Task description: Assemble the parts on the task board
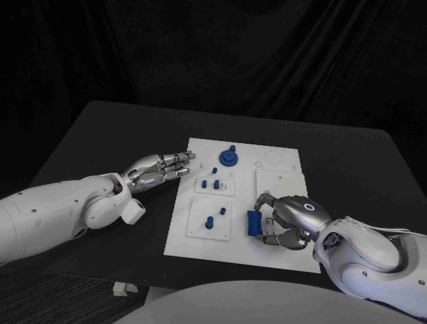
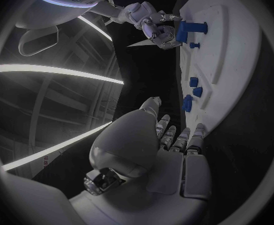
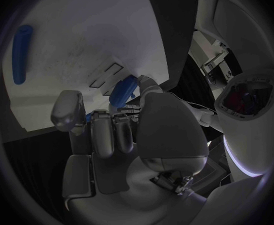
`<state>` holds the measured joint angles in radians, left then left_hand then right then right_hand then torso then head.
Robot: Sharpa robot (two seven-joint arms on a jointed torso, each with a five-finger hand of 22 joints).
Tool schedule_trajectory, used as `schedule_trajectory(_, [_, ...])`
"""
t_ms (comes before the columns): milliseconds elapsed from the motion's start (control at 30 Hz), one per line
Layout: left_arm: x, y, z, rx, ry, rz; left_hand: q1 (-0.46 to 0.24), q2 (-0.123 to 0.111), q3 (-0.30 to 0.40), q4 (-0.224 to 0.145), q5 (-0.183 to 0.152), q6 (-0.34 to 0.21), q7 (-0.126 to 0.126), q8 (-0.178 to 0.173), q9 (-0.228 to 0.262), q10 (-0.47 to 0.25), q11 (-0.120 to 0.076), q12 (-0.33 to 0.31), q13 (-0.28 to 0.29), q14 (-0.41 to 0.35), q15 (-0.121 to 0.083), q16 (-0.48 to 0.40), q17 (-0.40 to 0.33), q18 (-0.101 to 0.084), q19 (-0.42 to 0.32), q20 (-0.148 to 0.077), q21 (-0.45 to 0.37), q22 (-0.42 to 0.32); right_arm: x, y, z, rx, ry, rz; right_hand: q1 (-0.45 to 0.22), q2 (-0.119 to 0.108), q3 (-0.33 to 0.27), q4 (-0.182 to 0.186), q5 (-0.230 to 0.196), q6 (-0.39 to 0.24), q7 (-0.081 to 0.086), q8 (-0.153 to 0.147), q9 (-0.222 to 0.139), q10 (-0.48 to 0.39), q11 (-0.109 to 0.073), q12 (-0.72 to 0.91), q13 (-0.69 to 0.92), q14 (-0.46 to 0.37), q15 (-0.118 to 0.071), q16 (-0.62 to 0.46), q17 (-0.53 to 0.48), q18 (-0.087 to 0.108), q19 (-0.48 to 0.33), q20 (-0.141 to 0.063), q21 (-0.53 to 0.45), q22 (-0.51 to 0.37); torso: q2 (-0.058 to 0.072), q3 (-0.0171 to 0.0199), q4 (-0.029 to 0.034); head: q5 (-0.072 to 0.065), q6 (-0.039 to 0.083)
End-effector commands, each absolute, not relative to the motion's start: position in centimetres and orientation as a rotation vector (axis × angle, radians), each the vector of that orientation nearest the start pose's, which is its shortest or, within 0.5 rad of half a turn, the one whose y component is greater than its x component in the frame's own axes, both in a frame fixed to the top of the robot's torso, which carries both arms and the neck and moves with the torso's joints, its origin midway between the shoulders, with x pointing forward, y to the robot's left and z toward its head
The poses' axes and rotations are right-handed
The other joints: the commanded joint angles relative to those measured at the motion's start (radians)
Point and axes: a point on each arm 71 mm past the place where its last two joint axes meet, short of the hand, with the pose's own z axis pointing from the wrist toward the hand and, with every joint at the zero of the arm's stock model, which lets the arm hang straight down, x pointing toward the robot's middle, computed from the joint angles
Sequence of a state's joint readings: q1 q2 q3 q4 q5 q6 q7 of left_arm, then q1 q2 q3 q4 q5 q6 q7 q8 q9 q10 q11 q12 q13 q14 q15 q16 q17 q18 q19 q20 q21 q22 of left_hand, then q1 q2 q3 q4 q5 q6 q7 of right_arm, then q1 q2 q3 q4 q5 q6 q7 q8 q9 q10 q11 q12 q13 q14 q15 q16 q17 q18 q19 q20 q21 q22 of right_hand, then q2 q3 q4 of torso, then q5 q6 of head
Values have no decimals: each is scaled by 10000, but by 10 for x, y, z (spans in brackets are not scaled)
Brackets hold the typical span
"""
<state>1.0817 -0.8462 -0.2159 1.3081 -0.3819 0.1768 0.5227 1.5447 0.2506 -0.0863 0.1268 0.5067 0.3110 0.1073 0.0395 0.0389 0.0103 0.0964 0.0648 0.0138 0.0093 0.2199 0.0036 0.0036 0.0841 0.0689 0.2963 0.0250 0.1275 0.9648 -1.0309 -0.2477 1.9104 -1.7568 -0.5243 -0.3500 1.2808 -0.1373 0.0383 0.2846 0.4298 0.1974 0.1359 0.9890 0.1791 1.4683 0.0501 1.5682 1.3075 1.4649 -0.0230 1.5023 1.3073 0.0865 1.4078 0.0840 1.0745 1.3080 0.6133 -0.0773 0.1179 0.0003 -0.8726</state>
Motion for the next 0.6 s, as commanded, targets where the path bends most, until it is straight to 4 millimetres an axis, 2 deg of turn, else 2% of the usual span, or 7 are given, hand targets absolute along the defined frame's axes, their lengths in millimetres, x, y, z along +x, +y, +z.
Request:
schedule_trajectory(33, [446, 246, -299, -7305, 19136, -16672, -65, 57, 59, -8, -27, 1, 64, 7, 8, -21, 64, 64, 10, 25, 76, 10, 8, -190, 81, -5, 63, 10, 318, -189, -292, -2076, 18320, 6109, 47, 75, 74, -1, 76, 79, 41, 71, 26, 947, -50, -33, 2547, 631, -25, -70, 917, 119, -45, -23, -52, 1323, 4, -6, 8, -11, 0])
schedule_trajectory(267, [446, 246, -299, -7310, 19157, -16681, -80, 56, 80, -10, -25, 2, 73, 7, 8, -17, 80, 71, 10, 29, 86, 12, 9, -189, 81, -5, 64, 0, 319, -188, -294, -2098, 18343, 6089, 269, 87, 128, -103, 132, 156, -1, 327, 130, 959, -70, -24, 2560, 629, -43, -79, 898, 121, -45, -43, -76, 1320, 3, -1, 18, -8, 0])
schedule_trajectory(400, [446, 246, -299, -7317, 19166, -16672, -80, 56, 80, -10, -25, 2, 73, 7, 8, -17, 80, 71, 10, 29, 86, 12, 9, -189, 81, -5, 64, 0, 319, -187, -294, -2097, 18288, 6152, 617, 109, 225, -286, 256, 131, -27, 540, 216, 991, -86, 0, 2596, 633, -58, -76, 903, 116, -32, -59, -65, 1326, 8, 5, 9, -8, 0])
schedule_trajectory(467, [445, 246, -299, -7318, 19170, -16674, -80, 56, 80, -10, -25, 2, 73, 7, 8, -17, 80, 71, 10, 29, 86, 12, 9, -189, 81, -5, 64, 0, 319, -187, -293, -2087, 18218, 6217, 651, 182, 278, -294, 764, 255, -64, 796, 333, 1022, -126, 24, 2630, 646, -88, -59, 938, 108, -6, -82, -16, 1341, 9, 5, 8, -2, 0])
schedule_trajectory(533, [445, 246, -299, -7318, 19174, -16676, -80, 56, 80, -10, -25, 2, 73, 7, 8, -17, 80, 71, 10, 29, 86, 12, 9, -189, 81, -5, 64, 0, 319, -186, -292, -2079, 18147, 6286, 634, 213, 301, -278, 1052, 299, -83, 888, 377, 1025, -154, 26, 2633, 654, -112, -48, 960, 103, 9, -100, 12, 1350, 7, 3, 5, 4, 0])
schedule_trajectory(567, [445, 246, -299, -7319, 19176, -16676, -80, 56, 80, -10, -25, 2, 73, 7, 8, -17, 80, 71, 10, 29, 86, 12, 9, -189, 81, -5, 64, 0, 319, -186, -292, -2075, 18110, 6324, 569, 256, 338, -217, 1532, 391, -107, 967, 413, 1025, -192, 26, 2633, 661, -143, -42, 972, 98, 26, -125, 44, 1359, 7, 2, 6, 3, 0])
schedule_trajectory(600, [445, 246, -299, -7320, 19178, -16676, -80, 56, 80, -10, -25, 2, 73, 7, 8, -17, 80, 71, 10, 29, 86, 12, 9, -189, 81, -5, 64, 0, 319, -186, -292, -2070, 18076, 6360, 541, 264, 367, -192, 1783, 451, -124, 1002, 429, 1025, -214, 26, 2633, 666, -163, -36, 984, 96, 34, -144, 56, 1362, 6, 3, 3, 5, 0])
